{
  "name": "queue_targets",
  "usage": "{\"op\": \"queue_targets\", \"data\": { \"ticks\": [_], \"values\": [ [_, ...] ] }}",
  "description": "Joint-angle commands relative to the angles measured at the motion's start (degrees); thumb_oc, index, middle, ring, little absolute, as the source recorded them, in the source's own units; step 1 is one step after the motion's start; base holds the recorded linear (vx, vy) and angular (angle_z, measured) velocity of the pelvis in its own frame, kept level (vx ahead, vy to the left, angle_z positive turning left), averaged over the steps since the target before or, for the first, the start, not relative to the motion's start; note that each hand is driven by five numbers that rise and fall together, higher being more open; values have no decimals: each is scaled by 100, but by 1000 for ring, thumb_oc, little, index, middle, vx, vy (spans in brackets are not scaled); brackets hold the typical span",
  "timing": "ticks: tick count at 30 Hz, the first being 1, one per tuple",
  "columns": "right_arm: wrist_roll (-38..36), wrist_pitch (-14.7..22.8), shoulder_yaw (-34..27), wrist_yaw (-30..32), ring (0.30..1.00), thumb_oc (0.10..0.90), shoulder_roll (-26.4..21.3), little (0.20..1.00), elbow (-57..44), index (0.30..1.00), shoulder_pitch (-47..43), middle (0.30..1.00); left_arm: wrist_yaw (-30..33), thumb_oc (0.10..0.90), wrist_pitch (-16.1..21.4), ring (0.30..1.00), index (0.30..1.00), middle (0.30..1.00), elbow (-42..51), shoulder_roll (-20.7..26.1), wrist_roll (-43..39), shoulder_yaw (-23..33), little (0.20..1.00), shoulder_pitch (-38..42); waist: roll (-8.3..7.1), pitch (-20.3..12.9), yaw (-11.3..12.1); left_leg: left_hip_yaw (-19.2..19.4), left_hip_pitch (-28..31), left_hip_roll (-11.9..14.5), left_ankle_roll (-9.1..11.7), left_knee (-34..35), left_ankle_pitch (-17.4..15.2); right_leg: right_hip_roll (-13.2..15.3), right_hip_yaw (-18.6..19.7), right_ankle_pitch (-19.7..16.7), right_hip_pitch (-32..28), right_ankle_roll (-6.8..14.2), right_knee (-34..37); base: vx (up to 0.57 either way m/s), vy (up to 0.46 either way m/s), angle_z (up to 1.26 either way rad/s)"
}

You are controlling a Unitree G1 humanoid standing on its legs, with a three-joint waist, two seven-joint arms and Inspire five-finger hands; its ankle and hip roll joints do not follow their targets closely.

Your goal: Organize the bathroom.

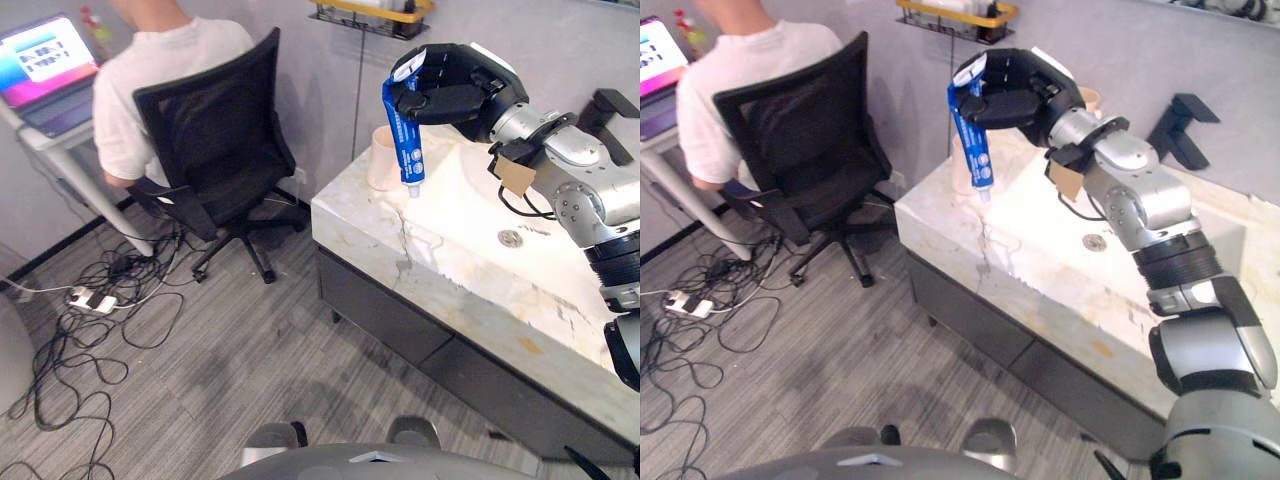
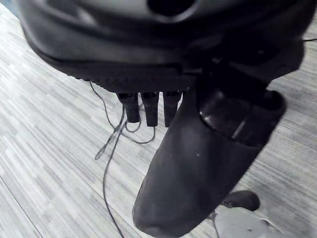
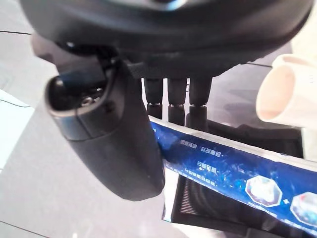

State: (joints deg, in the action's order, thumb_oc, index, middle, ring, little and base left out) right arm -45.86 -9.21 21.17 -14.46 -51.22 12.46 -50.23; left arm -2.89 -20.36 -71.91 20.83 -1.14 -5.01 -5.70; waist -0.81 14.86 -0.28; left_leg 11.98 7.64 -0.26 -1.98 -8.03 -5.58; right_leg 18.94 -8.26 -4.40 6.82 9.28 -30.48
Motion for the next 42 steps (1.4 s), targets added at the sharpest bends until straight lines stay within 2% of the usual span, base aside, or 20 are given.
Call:
{"op": "queue_targets", "data": {
  "ticks": [1,2,3,4,5,6,11,16,24,33,42],
  "values": [
    [-432,969,-796,93,300,400,-250,300,-589,300,-807,300,305,800,-197,900,900,900,22,535,44,-145,900,-304,-166,-473,217,-43,107,164,197,-262,-146,-49,-56,-375,76,274,968,211,-383,-20],
    [-525,992,-872,251,300,400,-357,300,-758,300,-770,300,303,800,-259,900,900,900,200,682,194,-217,900,-332,-320,-317,129,-388,2,142,240,-533,-309,-479,405,-473,76,223,1451,98,-199,-1],
    [-525,992,-872,251,300,400,-357,300,-758,300,-770,300,303,800,-259,900,900,900,200,682,194,-217,900,-332,-320,-317,129,-388,2,142,240,-533,-309,-479,405,-473,76,223,1451,147,-337,-9],
    [-535,1015,-914,372,300,400,-388,300,-841,300,-750,300,390,800,-309,900,900,900,237,710,70,-312,900,-261,-364,-387,134,-380,-259,259,293,-824,-333,-569,374,-66,-225,98,1886,74,-217,25],
    [-550,1001,-929,286,300,400,-512,300,-669,300,-994,300,354,800,-82,900,900,900,133,667,32,-312,900,-167,-356,-399,115,-400,-396,345,341,-896,-317,-733,420,152,-403,-18,2089,114,-251,44],
    [-672,1155,-884,-2,300,400,-747,300,-247,300,-1182,300,330,800,20,900,900,900,33,623,170,-355,900,-99,-339,-409,90,-415,-403,412,371,-818,-275,-766,424,183,-430,-21,2150,99,-122,71],
    [-642,1377,-861,-200,300,400,-883,300,127,300,-1400,300,214,800,90,900,900,900,-18,654,378,-499,900,41,-308,-390,25,-398,-351,511,372,-656,-276,-735,531,166,-264,64,2156,65,-29,44],
    [-599,1319,-985,-214,300,400,-1032,300,96,300,-1350,300,327,800,52,900,900,900,-26,728,343,-459,900,-52,-301,-391,-21,-401,-323,570,385,-583,-279,-737,606,179,-134,130,2081,56,-15,6],
    [-945,1391,-1208,-281,300,400,-1380,300,235,300,-1394,300,309,800,-49,900,900,900,-1,844,490,-270,900,-274,-363,-616,-53,-439,-100,652,478,-350,-325,-791,600,188,-73,158,2180,79,-22,3],
    [-1168,1706,-1297,-115,300,400,-1394,300,226,300,-1638,300,343,800,-128,900,900,900,74,808,368,-250,900,-426,-419,-932,21,-406,110,822,609,30,-239,-947,479,256,-19,141,2281,52,-47,9],
    [-977,1660,-1353,256,300,400,-1175,300,115,300,-1710,300,531,800,-325,900,900,900,181,803,36,-301,900,-547,-320,-1064,83,-532,163,922,670,201,-179,-1066,539,365,35,107,2207,12,-25,7]
  ]
}}
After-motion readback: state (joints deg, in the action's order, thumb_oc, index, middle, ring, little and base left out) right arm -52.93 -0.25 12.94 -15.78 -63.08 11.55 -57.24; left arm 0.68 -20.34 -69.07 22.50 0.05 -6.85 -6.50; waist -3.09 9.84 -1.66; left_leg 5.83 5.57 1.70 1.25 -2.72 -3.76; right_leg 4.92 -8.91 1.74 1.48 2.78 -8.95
